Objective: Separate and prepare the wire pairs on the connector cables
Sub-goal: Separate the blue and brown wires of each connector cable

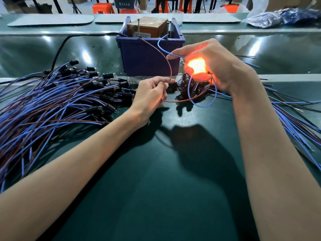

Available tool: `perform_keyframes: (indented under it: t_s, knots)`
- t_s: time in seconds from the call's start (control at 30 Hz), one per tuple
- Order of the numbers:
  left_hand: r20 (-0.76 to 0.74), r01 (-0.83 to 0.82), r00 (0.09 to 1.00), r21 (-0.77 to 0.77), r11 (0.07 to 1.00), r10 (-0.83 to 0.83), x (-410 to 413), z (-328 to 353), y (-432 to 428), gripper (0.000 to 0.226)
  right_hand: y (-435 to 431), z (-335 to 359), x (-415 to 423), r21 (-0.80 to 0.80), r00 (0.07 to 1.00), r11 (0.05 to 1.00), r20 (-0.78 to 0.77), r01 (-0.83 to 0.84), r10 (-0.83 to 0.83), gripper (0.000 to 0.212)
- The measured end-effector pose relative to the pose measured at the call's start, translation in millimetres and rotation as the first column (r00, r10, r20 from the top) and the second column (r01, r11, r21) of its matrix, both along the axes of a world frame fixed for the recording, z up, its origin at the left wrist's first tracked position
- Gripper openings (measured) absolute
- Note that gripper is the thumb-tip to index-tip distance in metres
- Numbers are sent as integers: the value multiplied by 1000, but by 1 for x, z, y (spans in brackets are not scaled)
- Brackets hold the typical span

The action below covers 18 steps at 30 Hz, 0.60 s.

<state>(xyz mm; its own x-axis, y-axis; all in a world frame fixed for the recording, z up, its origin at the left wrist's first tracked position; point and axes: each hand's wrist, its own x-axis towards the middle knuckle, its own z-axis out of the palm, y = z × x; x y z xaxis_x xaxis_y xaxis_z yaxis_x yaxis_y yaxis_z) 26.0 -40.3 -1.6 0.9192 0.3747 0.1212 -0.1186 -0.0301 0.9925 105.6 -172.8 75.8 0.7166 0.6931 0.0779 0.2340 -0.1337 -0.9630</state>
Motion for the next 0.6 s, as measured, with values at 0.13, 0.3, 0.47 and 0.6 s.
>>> perform_keyframes:
  t_s: [0.13, 0.3, 0.47, 0.6]
  knots:
    - [7, 5, 1000, -8, 1000, -5, 0, -1, 0, 28, -1, 0, -1, -23, 1000, 1000, 4, 1, -1, 38]
    - [67, -29, 997, -61, 998, 33, -2, 2, 1, 26, -1, 7, -8, -132, 991, 987, 104, 96, -82, 30]
    - [82, -26, 996, -180, 983, 42, -2, 6, 3, 33, 1, 13, -2, -301, 973, 931, 158, 208, -166, 42]
    - [129, -18, 991, -208, 978, 45, -3, 8, 3, 23, -12, 17, -2, -304, 997, 950, 15, 71, -69, 53]
